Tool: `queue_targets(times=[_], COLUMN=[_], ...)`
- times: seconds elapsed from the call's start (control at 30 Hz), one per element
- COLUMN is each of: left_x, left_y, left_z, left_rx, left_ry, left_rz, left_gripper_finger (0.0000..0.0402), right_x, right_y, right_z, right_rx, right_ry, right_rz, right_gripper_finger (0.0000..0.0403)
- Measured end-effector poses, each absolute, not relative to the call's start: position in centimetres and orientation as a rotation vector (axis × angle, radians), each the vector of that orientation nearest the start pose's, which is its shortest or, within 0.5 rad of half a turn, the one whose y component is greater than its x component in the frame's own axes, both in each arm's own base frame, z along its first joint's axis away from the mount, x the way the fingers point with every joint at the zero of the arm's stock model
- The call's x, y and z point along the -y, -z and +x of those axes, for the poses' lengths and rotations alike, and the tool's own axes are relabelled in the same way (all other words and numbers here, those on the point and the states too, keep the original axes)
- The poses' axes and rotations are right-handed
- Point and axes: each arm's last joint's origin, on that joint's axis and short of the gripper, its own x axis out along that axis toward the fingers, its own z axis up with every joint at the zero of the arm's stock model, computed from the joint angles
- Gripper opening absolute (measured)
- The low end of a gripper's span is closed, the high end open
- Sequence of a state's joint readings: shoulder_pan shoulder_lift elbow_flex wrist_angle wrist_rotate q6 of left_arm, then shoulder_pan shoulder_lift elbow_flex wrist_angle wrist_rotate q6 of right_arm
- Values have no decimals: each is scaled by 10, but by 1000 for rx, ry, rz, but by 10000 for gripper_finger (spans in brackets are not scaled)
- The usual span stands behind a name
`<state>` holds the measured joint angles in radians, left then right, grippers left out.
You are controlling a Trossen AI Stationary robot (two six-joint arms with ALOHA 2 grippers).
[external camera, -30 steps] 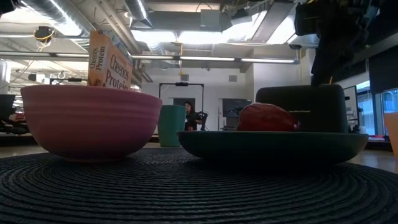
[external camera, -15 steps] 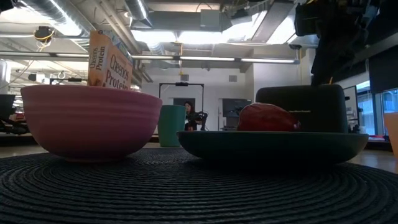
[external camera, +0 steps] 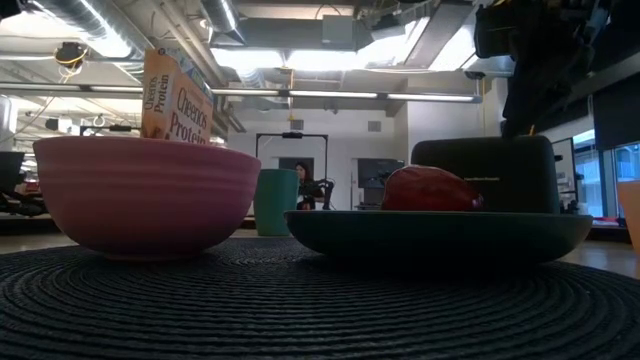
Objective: Arrange a breakfast setting
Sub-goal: Put the yellow spoon on the left side of the blue placemat
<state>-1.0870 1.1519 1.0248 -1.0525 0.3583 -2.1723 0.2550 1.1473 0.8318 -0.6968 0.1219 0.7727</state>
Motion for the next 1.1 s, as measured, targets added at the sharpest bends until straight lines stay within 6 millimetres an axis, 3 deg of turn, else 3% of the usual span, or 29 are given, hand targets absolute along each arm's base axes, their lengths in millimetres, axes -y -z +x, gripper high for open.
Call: queue_targets(times=[0.7,1.1], left_x=[144,141], left_y=[-308,-314], left_z=[91,92], left_rx=[-1726,-1627], left_ry=[-457,-382], left_rz=[-1334,-1326], left_gripper_finger=[2,52], right_x=[-51,-51], right_y=[-243,-243], right_z=[208,208], right_rx=[-978,-979], right_ry=[260,259], right_rz=[506,507], right_gripper_finger=[188,188])
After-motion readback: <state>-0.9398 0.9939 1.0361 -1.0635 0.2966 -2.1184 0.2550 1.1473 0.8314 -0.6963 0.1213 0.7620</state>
